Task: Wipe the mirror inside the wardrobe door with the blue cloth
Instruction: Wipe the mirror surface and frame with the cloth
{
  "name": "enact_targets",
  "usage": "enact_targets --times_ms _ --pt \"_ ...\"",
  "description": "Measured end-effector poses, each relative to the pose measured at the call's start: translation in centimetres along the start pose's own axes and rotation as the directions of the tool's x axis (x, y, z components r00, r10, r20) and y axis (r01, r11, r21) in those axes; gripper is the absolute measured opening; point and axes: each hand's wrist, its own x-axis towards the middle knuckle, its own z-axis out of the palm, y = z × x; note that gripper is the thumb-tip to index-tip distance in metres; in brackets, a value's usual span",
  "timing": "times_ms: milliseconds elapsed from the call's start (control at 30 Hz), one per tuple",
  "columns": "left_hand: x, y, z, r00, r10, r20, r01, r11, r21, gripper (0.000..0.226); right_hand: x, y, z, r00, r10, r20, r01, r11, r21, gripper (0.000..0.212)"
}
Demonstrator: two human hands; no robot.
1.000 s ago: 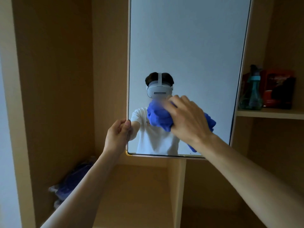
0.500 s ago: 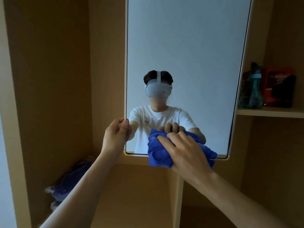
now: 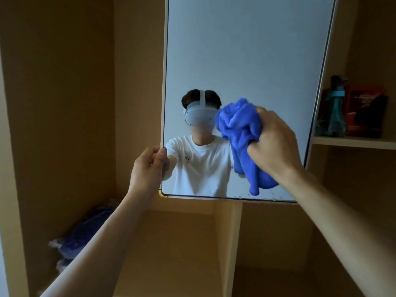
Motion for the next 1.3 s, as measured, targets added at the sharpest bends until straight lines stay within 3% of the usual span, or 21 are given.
enact_targets --times_ms 233,533,633,767,867,967,1067,1167,1300 --pt "0.0 -0.5 0.2 1.0 0.004 -0.011 -0.004 1.0 0.002 0.021 1.9 0.8 -0.7 0.98 0.192 -0.058 -0.181 0.97 0.162 0.031" --pt "-0.7 -0.7 0.2 0.999 0.044 -0.002 -0.044 0.998 -0.051 0.029 0.5 -0.1 1.3 0.992 0.055 -0.11 -0.05 0.998 0.045 0.043" --pt "-0.6 -0.7 0.2 0.999 0.039 0.004 -0.039 0.997 -0.061 0.031 -1.0 -2.3 3.1 0.998 0.06 -0.007 -0.058 0.988 0.142 0.045" --pt "-0.5 -0.6 -0.2 0.999 0.021 0.041 -0.019 0.999 -0.039 0.009 -4.6 -6.5 7.6 0.974 -0.182 0.139 0.17 0.981 0.093 0.053" --pt "-0.6 -0.6 -0.4 0.999 0.033 0.043 -0.033 0.999 0.002 0.012 -4.9 -6.6 8.5 0.965 -0.208 0.161 0.199 0.977 0.074 0.063" --pt "-0.4 -0.8 -0.3 0.999 0.035 0.021 -0.035 0.999 0.013 0.017 -4.3 -6.0 7.5 0.954 -0.247 0.171 0.23 0.967 0.113 0.057" --pt "-0.3 -1.1 -0.4 0.997 0.072 -0.025 -0.071 0.996 0.053 0.022 -3.2 -4.5 5.7 0.973 -0.207 0.101 0.201 0.977 0.064 0.054" --pt "0.0 -1.2 -0.4 0.995 0.093 -0.03 -0.09 0.992 0.088 0.022 -1.0 -1.6 3.0 0.997 -0.074 -0.003 0.074 0.997 0.031 0.059" --pt "0.1 -1.2 -0.3 0.997 0.076 -0.018 -0.074 0.994 0.079 0.022 2.1 1.3 -0.5 0.99 -0.035 -0.137 0.039 0.999 0.024 0.03"
